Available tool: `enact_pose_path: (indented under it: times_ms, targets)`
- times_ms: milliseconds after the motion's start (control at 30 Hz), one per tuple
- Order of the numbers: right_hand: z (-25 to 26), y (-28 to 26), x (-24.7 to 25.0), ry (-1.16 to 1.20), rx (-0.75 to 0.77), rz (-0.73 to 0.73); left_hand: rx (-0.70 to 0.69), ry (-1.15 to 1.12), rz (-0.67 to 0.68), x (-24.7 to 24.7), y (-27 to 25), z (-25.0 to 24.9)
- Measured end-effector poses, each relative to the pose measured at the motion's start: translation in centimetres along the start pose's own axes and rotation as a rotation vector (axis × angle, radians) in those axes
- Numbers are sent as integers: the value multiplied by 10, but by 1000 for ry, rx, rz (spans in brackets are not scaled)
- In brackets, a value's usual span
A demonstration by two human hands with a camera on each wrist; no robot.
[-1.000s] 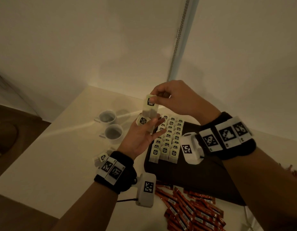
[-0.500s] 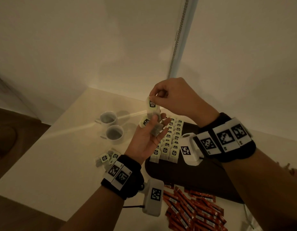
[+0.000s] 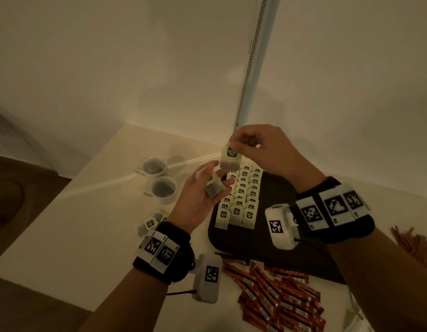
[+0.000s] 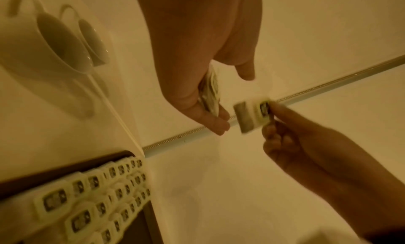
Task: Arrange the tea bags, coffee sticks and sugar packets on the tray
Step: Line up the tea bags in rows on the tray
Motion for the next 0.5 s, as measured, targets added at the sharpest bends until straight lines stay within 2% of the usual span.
enact_pose_path:
  times_ms: [133, 300, 400, 500]
  targets:
    - [-47, -31, -21, -95, -171, 153, 69, -34, -131, 24, 6, -14]
    - [-112, -77, -75, -201, -397, 416, 32, -10, -164, 34, 7, -27]
    - [-135, -92, -99, -221, -407, 464, 37, -6, -170, 38, 6, -28]
    - [-151, -97, -114, -241, -444, 429, 45, 3, -177, 42, 6, -25]
Point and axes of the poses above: each hand's wrist, its own y-axis towards the middle knuckle, its own x-axis out of the back of the hand, z = x × y, the point moved 1 cm from there along y, towards the middle knuckle, and after that the axes turned 9 degrees about -z, right-handed, at the moved point
